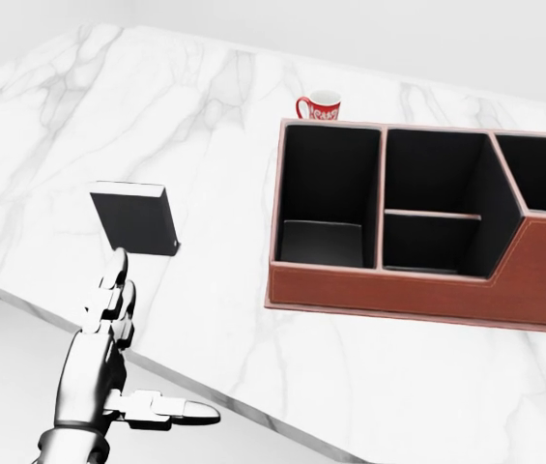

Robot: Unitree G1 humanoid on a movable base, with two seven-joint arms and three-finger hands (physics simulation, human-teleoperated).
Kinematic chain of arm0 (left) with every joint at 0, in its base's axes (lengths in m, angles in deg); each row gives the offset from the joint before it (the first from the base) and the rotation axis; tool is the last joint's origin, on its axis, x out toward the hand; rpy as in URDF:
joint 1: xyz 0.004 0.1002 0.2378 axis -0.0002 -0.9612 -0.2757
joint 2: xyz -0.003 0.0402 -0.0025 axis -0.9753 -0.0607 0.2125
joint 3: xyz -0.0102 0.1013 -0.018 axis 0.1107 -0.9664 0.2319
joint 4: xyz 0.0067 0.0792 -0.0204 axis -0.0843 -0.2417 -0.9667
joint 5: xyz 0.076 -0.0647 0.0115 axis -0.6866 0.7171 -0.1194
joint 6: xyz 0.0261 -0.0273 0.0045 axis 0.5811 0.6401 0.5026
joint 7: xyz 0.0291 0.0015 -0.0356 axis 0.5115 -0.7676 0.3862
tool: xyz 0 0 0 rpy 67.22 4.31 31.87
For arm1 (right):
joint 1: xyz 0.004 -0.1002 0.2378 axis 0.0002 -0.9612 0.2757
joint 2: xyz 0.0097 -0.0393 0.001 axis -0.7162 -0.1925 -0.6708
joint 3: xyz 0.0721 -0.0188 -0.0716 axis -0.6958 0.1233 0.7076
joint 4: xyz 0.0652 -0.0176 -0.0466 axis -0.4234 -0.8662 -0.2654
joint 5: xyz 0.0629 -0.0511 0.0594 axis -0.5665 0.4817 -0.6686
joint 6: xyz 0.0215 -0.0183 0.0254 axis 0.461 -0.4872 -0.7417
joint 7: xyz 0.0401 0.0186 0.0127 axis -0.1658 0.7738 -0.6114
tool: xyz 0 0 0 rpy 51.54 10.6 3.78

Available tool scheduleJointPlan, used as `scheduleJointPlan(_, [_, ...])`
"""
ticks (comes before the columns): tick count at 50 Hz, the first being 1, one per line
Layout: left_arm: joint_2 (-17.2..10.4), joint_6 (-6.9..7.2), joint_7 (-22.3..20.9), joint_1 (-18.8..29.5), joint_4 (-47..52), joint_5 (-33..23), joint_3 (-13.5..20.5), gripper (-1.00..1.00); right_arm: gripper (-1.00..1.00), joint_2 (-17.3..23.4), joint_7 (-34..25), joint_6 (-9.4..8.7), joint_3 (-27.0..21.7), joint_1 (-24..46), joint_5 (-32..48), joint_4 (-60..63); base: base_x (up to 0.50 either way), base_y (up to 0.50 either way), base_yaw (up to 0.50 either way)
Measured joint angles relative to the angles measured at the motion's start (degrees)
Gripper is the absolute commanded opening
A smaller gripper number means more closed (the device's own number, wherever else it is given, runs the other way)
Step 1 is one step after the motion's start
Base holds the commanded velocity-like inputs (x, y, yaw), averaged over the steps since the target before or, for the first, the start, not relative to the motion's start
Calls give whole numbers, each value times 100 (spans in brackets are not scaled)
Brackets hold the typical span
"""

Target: Pick up the book and place it in the left compartment of the caddy.

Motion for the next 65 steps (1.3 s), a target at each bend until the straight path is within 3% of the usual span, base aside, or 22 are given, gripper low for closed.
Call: scheduleJointPlan(65, [3, 0, -27, 5, -29, -4, -8, 100, 100, -23, -68, 0, 21, -2, 36, 0, 16, 8, 0])
